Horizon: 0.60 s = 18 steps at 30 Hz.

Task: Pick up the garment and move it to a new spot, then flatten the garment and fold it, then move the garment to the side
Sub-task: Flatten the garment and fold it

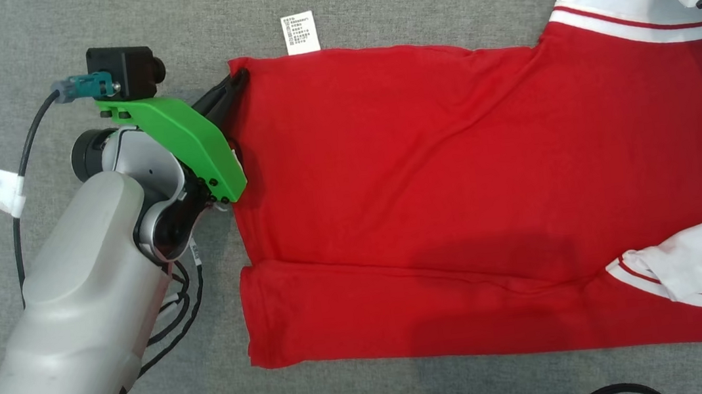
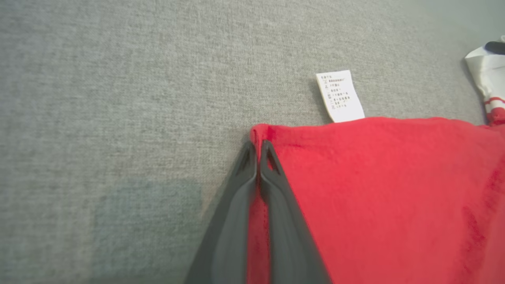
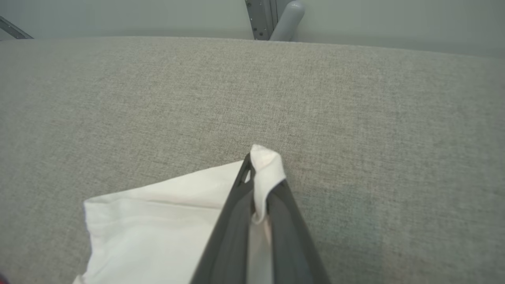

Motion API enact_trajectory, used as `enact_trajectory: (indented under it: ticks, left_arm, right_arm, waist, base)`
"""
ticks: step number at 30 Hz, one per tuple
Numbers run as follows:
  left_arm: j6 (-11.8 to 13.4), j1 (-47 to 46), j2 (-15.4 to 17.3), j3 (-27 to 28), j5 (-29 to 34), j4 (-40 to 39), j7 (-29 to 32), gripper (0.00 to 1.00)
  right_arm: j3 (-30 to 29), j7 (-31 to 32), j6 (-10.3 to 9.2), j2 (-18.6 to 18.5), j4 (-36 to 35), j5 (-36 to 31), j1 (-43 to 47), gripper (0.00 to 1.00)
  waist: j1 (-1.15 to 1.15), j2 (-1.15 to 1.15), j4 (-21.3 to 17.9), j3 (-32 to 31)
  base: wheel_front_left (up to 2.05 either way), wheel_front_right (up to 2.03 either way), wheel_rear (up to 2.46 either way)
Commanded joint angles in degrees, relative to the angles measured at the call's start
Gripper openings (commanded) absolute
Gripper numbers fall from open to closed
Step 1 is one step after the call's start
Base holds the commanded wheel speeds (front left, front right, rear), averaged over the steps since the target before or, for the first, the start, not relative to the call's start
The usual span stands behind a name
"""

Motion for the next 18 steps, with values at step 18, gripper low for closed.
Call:
enact_trajectory:
  ticks: [18]
  left_arm:
    - [-0.3, 8.3, 5.7, 0.1, -2.5, -4.1, -9.1, 0.00]
  right_arm:
    - [0.8, -10.5, -0.01, -1.6, -16.4, 11.7, 16.7, 0.00]
  waist:
    - [-0.01, -0.01, -5.0, -10.4]
  base:
    - [0.00, 0.00, 0.00]
